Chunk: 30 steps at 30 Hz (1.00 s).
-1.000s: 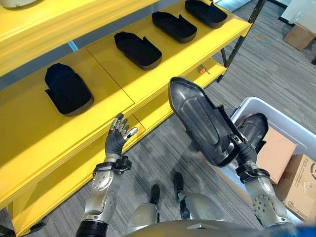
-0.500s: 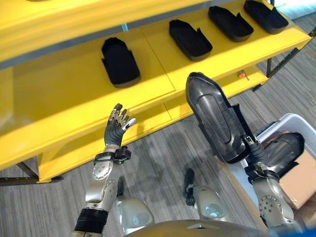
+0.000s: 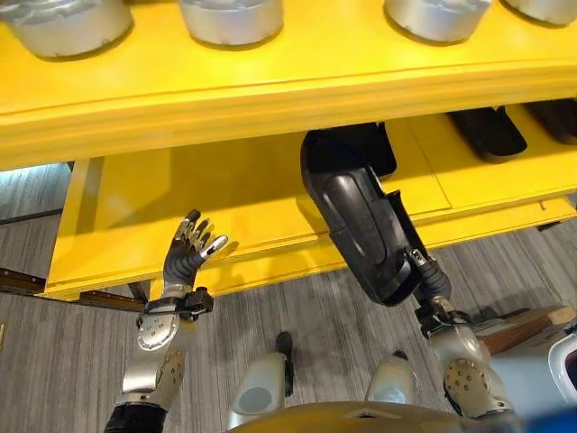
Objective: Move parts from the plastic box to the shelf.
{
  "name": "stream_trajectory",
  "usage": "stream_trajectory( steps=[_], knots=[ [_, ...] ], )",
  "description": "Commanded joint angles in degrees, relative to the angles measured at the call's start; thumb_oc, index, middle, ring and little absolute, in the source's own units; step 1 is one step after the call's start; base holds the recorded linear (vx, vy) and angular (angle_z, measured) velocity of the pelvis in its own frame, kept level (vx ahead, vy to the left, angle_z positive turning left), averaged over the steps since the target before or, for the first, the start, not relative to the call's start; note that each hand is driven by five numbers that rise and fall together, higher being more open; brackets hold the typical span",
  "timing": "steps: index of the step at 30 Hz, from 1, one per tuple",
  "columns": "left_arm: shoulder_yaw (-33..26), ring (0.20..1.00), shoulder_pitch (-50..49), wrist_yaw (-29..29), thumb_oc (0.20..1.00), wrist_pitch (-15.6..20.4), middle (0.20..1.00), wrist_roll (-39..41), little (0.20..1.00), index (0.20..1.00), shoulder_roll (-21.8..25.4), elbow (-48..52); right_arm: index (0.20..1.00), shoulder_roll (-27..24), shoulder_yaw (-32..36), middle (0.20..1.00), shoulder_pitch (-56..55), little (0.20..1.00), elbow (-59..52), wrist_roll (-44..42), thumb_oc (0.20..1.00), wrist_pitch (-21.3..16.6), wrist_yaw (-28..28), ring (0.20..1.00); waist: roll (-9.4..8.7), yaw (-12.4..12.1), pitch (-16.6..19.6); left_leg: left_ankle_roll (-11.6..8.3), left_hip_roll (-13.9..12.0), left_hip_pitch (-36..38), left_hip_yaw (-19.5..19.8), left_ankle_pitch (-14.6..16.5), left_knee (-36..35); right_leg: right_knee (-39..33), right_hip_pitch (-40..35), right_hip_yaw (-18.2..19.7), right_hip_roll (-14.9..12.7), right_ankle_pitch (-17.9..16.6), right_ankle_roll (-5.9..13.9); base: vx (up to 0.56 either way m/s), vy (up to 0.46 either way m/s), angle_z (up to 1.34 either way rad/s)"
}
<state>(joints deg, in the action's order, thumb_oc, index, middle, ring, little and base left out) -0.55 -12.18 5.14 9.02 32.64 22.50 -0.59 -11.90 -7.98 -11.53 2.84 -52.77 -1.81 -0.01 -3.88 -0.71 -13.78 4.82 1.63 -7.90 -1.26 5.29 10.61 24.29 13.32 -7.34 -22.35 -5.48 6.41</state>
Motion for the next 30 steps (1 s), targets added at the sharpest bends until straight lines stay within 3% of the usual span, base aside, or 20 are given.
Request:
stream_trajectory(
  steps=[1,4,5,10,12,14,15,16,17,18,19,22,23,24,26,30],
  knots=[
    [-1.82,1.000,1.87,-0.52,1.000,2.03,1.000,-1.18,1.000,1.000,-0.66,7.55,0.200,-2.64,1.07,0.200,3.85,0.200,-3.34,-2.51,0.200,-2.78,2.46,0.200,2.27,3.30,-0.71,-4.99,-4.59,5.48,0.26,-3.63,-9.41,-10.95,-1.85,-0.95,10.12,1.30,1.13,0.15,0.069,-0.37],
    [-1.87,1.000,1.90,-0.39,1.000,1.69,1.000,-1.33,1.000,1.000,-1.51,7.39,0.200,-2.85,0.66,0.200,3.60,0.200,-3.53,-2.63,0.200,-2.48,2.72,0.200,1.21,3.27,-0.63,-5.73,-4.40,6.11,0.05,-3.57,-9.42,-15.79,-4.22,-2.52,11.79,3.19,1.01,0.11,-0.075,0.01],
    [-1.66,1.000,1.76,-0.95,1.000,1.63,1.000,-1.29,1.000,1.000,-2.15,7.44,0.200,-3.24,0.56,0.200,3.27,0.200,-3.03,-2.49,0.200,-2.30,2.86,0.200,0.52,3.11,-0.06,-6.29,-4.55,6.64,-0.20,-3.14,-9.24,-19.31,-7.53,-0.54,12.59,3.78,0.51,0.18,-0.241,0.48],
    [-2.37,1.000,-0.91,-1.51,1.000,0.94,1.000,0.59,1.000,1.000,-4.24,8.38,0.200,-4.92,0.93,0.200,2.02,0.200,-3.05,-2.01,0.200,-0.96,3.48,0.200,-0.08,2.12,2.26,-8.74,-7.94,6.76,0.12,-3.71,-7.77,-24.97,-12.00,-0.68,15.50,4.49,-0.81,0.13,-0.257,0.06],
    [-2.32,1.000,-1.23,-1.81,1.000,0.74,1.000,0.87,1.000,1.000,-4.68,8.25,0.200,-5.60,1.34,0.200,1.59,0.200,-3.07,-1.82,0.200,-0.94,3.63,0.200,-0.21,2.04,1.68,-9.63,-8.29,5.21,1.36,-3.94,-4.58,-25.32,-13.20,-1.83,16.01,5.39,-1.73,-0.01,-0.196,0.23],
    [-2.07,1.000,-0.67,-2.13,1.000,0.86,1.000,0.84,1.000,1.000,-4.58,8.40,0.200,-6.78,2.24,0.200,1.63,0.200,-3.08,-1.74,0.200,-1.36,3.62,0.200,-0.55,1.26,-0.25,-11.40,-6.86,0.03,5.49,-7.37,2.91,-25.06,-13.90,-3.75,15.69,6.13,-2.89,-0.08,-0.129,0.71],
    [-2.17,1.000,0.04,-1.94,1.000,1.27,1.000,2.28,1.000,1.000,-5.43,9.25,0.200,-7.31,2.01,0.200,2.66,0.200,-2.90,-1.06,0.200,-1.61,3.33,0.200,-0.88,1.30,0.03,-11.69,-9.18,0.18,7.85,-7.25,-1.15,-24.69,-13.60,-4.42,14.63,6.48,-2.18,-0.05,-0.017,0.84],
    [-2.18,1.000,-0.01,-1.95,1.000,1.26,1.000,2.31,1.000,1.000,-5.45,9.28,0.200,-7.34,1.99,0.200,2.64,0.200,-2.90,-1.06,0.200,-1.61,3.33,0.200,-0.82,1.27,-0.01,-11.76,-9.31,0.48,7.80,-7.33,-1.50,-24.67,-13.70,-4.40,14.73,6.55,-2.23,0.03,0.115,0.56],
    [-1.25,1.000,-0.42,-2.25,1.000,0.99,1.000,2.69,1.000,1.000,-5.98,9.60,0.200,-7.27,2.07,0.200,2.54,0.200,-2.80,-1.38,0.200,-1.96,2.91,0.200,0.33,1.61,0.95,-12.09,-15.74,1.44,4.55,-12.13,-9.54,-24.33,-13.62,-4.99,14.18,6.95,-1.29,0.07,0.161,0.32],
    [-0.84,1.000,-0.19,-2.34,1.000,0.90,1.000,2.21,1.000,1.000,-5.80,9.60,0.200,-7.46,2.08,0.200,2.85,0.200,-2.93,-1.38,0.200,-2.22,2.56,0.200,1.09,1.62,1.18,-12.46,-16.85,0.83,3.57,-14.28,-11.96,-24.08,-13.69,-5.40,13.70,7.24,-0.79,0.12,0.328,0.47],
    [-0.47,1.000,0.35,-2.55,1.000,1.10,1.000,2.30,1.000,1.000,-5.80,8.94,0.200,-7.31,1.36,0.200,3.44,0.200,-2.99,-1.37,0.200,-2.09,2.69,0.200,2.47,1.47,1.98,-12.90,-17.48,2.72,3.12,-13.64,-13.99,-22.58,-13.39,-5.34,12.84,8.25,-0.02,0.08,0.224,0.51],
    [-0.83,1.000,0.47,-2.40,1.000,1.57,1.000,1.59,1.000,1.000,-5.50,9.29,0.200,-6.45,0.30,0.200,4.11,0.200,-2.85,-1.44,0.200,-1.90,2.83,0.200,3.10,1.20,2.53,-13.26,-17.20,3.56,3.06,-12.75,-14.45,-22.11,-13.77,-4.87,12.34,7.87,0.30,0.08,0.180,0.00],
    [-1.71,1.000,0.79,-2.79,1.000,2.64,1.000,0.05,1.000,1.000,-4.02,10.54,0.200,-5.91,0.37,0.200,4.45,0.200,-3.56,-1.64,0.200,-2.00,3.39,0.200,2.75,0.62,2.33,-13.01,-15.90,2.88,2.33,-11.17,-11.95,-22.03,-14.92,-5.55,10.24,7.16,1.07,0.08,0.201,-0.22],
    [-1.72,1.000,0.78,-2.79,1.000,2.63,1.000,0.05,1.000,1.000,-3.99,10.55,0.200,-5.88,0.37,0.200,4.46,0.200,-3.56,-1.64,0.200,-2.00,3.39,0.200,2.65,0.62,2.27,-12.96,-15.79,2.85,2.33,-11.06,-11.77,-22.04,-14.98,-5.54,10.13,7.15,1.12,0.13,0.249,0.02],
    [-1.56,1.000,0.72,-2.47,1.000,2.61,1.000,0.31,1.000,1.000,-1.84,9.86,0.200,-4.72,-2.60,0.200,7.25,0.200,-3.72,-3.14,0.200,-1.01,3.75,0.200,0.89,-1.25,2.24,-11.76,-12.37,1.89,0.35,-7.03,-7.77,-23.55,-16.71,-6.21,5.74,4.57,3.48,0.17,0.283,0.20],
    [-0.74,1.000,1.73,-1.93,1.000,2.75,1.000,0.24,1.000,1.000,0.06,9.88,0.200,-4.82,-4.69,0.200,12.39,0.200,-2.99,-3.39,0.200,-1.49,2.70,0.200,-0.21,-2.54,1.27,-11.40,-11.17,-1.98,-0.06,-5.43,-3.44,-24.19,-15.79,-7.02,4.07,3.50,4.16,0.02,0.131,-0.01]
  ],
)
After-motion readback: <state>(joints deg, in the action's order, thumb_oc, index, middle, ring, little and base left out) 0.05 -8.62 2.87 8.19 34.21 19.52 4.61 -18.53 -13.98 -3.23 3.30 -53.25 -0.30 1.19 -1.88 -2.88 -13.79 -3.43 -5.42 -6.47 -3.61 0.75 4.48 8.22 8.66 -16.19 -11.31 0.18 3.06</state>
